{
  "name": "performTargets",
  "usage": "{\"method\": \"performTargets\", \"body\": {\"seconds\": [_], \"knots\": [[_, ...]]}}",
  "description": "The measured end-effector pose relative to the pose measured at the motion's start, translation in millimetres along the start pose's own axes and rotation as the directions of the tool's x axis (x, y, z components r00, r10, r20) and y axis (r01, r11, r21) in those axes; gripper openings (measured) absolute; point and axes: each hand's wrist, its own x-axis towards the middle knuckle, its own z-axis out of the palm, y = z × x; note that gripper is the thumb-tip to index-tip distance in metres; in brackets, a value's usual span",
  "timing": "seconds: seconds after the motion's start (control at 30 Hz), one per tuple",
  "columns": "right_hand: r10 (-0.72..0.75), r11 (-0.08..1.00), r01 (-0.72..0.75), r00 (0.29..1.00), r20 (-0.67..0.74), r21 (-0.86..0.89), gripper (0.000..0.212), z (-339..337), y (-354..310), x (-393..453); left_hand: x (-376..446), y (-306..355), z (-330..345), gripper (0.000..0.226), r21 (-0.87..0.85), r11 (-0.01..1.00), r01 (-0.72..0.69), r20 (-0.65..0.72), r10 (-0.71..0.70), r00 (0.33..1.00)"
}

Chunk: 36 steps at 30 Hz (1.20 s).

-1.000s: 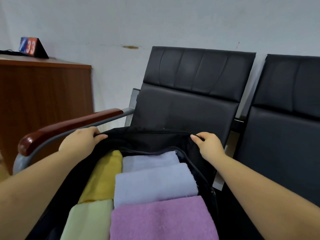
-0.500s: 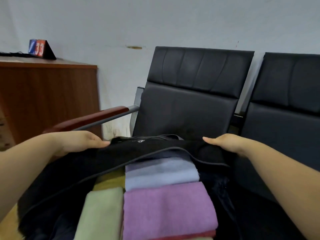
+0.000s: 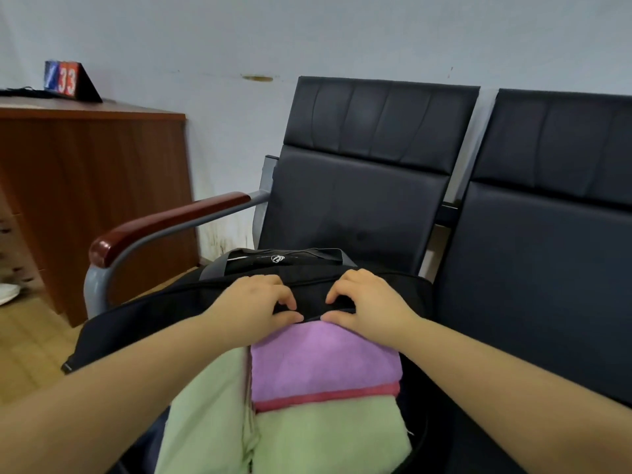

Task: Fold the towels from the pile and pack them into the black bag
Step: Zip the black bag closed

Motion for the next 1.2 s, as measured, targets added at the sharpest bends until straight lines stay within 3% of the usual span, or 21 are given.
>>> {"method": "performTargets", "body": {"seconds": [0.1,0.23,0.37,0.5,0.7,0.83,0.97,1.1,1.2], "knots": [[0.048,0.999,-0.048,0.999,-0.008,-0.022,0.03,4.1,-5.9,-0.8,2.4,2.7,13.2,0.03,-0.146,0.98,0.134,0.025,-0.132,0.991],[0.076,0.995,-0.075,0.997,0.015,-0.066,0.034,4.8,-9.2,-0.3,9.2,1.5,23.2,0.025,-0.198,0.955,0.22,0.054,-0.213,0.975],[0.176,0.984,-0.176,0.983,0.058,-0.001,0.041,11.5,0.0,-0.2,14.1,-14.5,38.4,0.021,-0.401,0.85,0.34,0.157,-0.302,0.94],[0.291,0.934,-0.317,0.942,0.165,0.166,0.053,19.0,6.3,4.5,17.1,-23.4,43.6,0.039,-0.471,0.824,0.316,0.154,-0.276,0.949],[0.324,0.9,-0.361,0.929,0.175,0.247,0.043,28.8,12.3,16.4,21.9,-33.3,47.3,0.022,-0.572,0.75,0.333,0.086,-0.349,0.933],[0.318,0.937,-0.328,0.943,0.099,0.12,0.034,21.6,11.1,17.5,19.1,-38.5,42.2,0.024,-0.462,0.838,0.292,0.013,-0.323,0.946],[0.165,0.948,-0.155,0.986,0.014,-0.276,0.031,3.1,6.3,12.1,11.4,-34.7,25.4,0.03,-0.154,0.964,0.216,-0.111,-0.234,0.966],[0.079,0.934,-0.12,0.988,-0.135,-0.336,0.035,-23.8,12.7,-0.3,-9.3,-40.8,2.9,0.029,-0.065,0.982,0.177,-0.236,-0.188,0.953],[-0.004,0.935,-0.07,0.978,-0.208,-0.348,0.026,-37.5,13.4,-11.3,-22.5,-35.0,-19.5,0.024,-0.037,0.992,0.123,-0.306,-0.128,0.943]]}}
